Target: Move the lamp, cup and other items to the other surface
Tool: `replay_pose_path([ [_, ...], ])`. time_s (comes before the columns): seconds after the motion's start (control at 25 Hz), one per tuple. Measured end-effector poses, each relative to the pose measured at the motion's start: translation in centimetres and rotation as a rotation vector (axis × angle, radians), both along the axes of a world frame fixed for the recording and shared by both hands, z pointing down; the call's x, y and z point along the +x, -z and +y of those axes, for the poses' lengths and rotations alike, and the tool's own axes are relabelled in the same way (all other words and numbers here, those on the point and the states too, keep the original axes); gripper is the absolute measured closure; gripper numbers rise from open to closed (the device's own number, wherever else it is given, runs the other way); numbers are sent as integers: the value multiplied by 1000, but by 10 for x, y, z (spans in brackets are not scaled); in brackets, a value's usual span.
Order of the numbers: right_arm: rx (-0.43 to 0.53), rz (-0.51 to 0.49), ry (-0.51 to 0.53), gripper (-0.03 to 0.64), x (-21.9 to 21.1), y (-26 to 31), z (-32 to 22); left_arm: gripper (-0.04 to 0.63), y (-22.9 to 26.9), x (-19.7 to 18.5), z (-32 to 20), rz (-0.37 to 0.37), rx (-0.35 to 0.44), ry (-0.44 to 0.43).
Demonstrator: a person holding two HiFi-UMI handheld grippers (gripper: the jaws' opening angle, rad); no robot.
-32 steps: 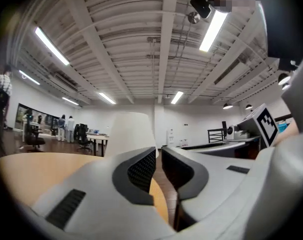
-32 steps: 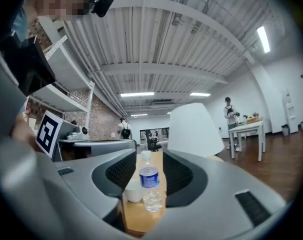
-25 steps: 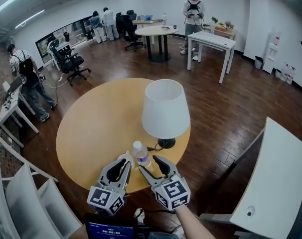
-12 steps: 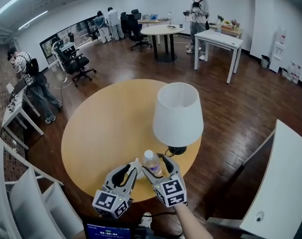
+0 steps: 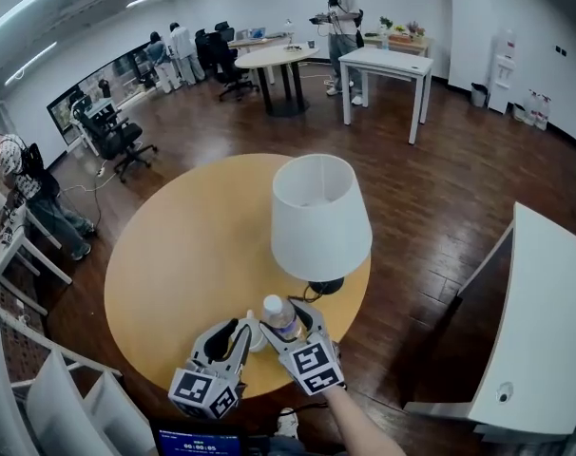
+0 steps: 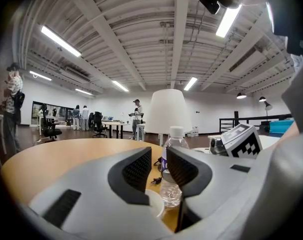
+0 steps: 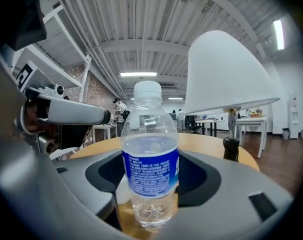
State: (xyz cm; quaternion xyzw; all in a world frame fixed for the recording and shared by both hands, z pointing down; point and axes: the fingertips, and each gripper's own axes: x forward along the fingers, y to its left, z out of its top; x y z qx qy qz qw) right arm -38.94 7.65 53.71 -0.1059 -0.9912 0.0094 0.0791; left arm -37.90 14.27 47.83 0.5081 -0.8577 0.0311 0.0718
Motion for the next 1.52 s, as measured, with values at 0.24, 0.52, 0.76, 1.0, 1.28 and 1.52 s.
replay_pose_path([
  [0.24, -38, -44, -67, 325, 31, 26, -25, 491, 7, 11, -31, 11, 24, -54],
  [0.52, -8, -42, -248, 326, 105, 48, -105, 489, 24, 67, -113, 22, 56, -233],
  [0.76, 31, -27, -417, 325, 190, 69, -176, 489, 34, 142, -192, 58, 88, -408],
  [1.0, 54, -41, -646, 325, 289, 86, -238, 489, 40, 222, -258, 72, 108, -612],
  [1.28, 67, -28, -844, 325, 407, 84, -291, 494, 32, 322, -318, 96, 85, -781],
  [1.52, 62, 22, -1017, 325, 518, 56, -332, 494, 14, 403, -360, 116, 61, -901],
])
